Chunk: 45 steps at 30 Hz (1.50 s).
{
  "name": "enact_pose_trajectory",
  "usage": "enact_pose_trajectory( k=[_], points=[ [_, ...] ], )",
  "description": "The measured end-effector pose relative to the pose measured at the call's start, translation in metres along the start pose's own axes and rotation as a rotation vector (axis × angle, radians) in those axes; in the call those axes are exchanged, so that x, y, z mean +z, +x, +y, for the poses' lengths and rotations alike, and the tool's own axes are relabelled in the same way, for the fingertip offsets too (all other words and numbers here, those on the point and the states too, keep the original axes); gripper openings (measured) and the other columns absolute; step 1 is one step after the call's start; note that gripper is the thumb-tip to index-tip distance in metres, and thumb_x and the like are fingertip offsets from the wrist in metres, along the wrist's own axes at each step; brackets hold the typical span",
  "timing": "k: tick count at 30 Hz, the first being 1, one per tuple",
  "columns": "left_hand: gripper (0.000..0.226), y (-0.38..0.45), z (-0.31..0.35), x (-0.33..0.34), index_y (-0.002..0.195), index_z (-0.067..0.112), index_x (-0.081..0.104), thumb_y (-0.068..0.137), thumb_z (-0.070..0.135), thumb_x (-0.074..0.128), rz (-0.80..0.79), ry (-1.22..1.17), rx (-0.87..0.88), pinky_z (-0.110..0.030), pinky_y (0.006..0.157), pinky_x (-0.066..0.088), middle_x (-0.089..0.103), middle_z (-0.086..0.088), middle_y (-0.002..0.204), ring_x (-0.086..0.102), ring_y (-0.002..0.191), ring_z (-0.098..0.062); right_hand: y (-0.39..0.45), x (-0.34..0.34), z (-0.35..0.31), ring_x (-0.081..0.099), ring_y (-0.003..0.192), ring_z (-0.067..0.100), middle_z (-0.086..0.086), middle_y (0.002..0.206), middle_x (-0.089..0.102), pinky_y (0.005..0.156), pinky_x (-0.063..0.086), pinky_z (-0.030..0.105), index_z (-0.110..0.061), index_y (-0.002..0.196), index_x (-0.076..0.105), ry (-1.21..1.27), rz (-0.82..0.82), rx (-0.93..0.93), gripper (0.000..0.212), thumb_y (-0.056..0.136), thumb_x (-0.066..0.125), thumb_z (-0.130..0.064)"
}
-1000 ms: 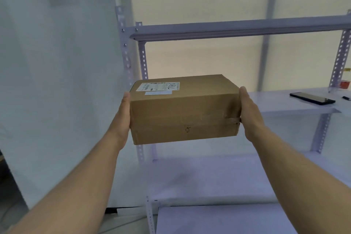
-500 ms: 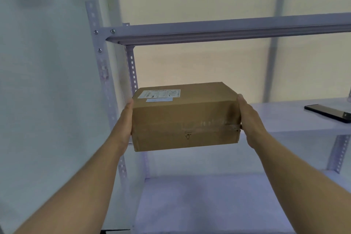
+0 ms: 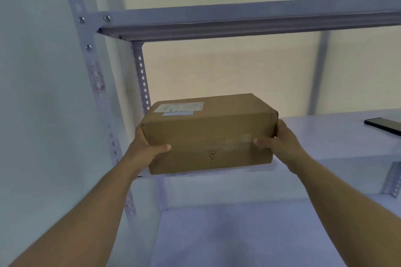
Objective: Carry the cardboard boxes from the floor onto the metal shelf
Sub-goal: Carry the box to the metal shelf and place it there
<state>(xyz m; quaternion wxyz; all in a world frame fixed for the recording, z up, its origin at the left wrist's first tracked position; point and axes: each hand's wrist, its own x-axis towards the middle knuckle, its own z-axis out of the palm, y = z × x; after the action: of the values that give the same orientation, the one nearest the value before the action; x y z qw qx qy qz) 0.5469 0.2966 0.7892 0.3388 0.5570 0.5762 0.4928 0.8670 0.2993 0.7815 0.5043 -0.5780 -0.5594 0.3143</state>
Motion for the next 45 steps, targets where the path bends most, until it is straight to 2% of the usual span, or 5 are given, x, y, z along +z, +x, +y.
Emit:
enact_pose_trajectory(
  k=[8,24,32,37,45],
  points=[
    [0.103,0.028,-0.003,0.004,0.147,0.026,0.003,0.074,0.017,0.076,-0.015,0.196,0.055,-0.04,0.1,0.039,0.039,-0.008,0.145,0.043,0.127,-0.03,0.031,0.014,0.003,0.051,0.105,0.027,0.008,0.126,0.053,0.09,0.046,0.044,-0.011,0.133,0.035,-0.2,0.056,-0.041,0.07,0.074,0.073,-0.015],
    [0.097,0.06,-0.01,0.007,0.145,0.019,0.007,0.075,0.017,0.074,-0.007,0.2,0.022,-0.049,0.107,0.037,0.037,-0.012,0.146,0.041,0.13,-0.034,0.048,0.025,0.005,0.046,0.097,0.022,-0.001,0.109,0.048,0.079,0.038,0.034,-0.011,0.132,0.034,-0.238,0.1,-0.048,0.066,0.077,0.071,-0.017],
    [0.109,0.05,-0.01,0.006,0.148,0.026,0.0,0.072,0.014,0.077,-0.009,0.138,0.036,-0.049,0.108,0.036,0.032,-0.008,0.15,0.038,0.133,-0.03,0.042,0.023,0.001,0.048,0.115,0.024,0.0,0.127,0.049,0.085,0.037,0.031,-0.016,0.146,0.023,-0.161,0.087,-0.03,0.086,0.075,0.071,-0.012],
    [0.114,0.031,-0.006,0.004,0.148,0.028,-0.013,0.075,0.027,0.074,0.039,0.143,0.036,-0.045,0.114,0.024,0.008,-0.003,0.161,0.018,0.145,-0.025,0.03,0.017,-0.011,0.03,0.141,0.027,0.009,0.154,0.03,0.093,0.033,0.028,-0.009,0.151,0.002,-0.178,0.103,0.003,0.102,0.077,0.072,-0.02],
    [0.086,-0.031,0.011,-0.004,0.15,0.023,0.013,0.082,0.04,0.064,0.227,0.108,0.186,-0.033,0.114,0.023,0.018,0.0,0.159,0.022,0.144,-0.015,-0.023,0.027,-0.046,0.042,0.13,0.029,0.009,0.134,0.048,0.09,0.043,0.039,-0.012,0.137,0.038,-0.286,0.322,-0.148,0.081,0.067,0.068,-0.04]
  ],
)
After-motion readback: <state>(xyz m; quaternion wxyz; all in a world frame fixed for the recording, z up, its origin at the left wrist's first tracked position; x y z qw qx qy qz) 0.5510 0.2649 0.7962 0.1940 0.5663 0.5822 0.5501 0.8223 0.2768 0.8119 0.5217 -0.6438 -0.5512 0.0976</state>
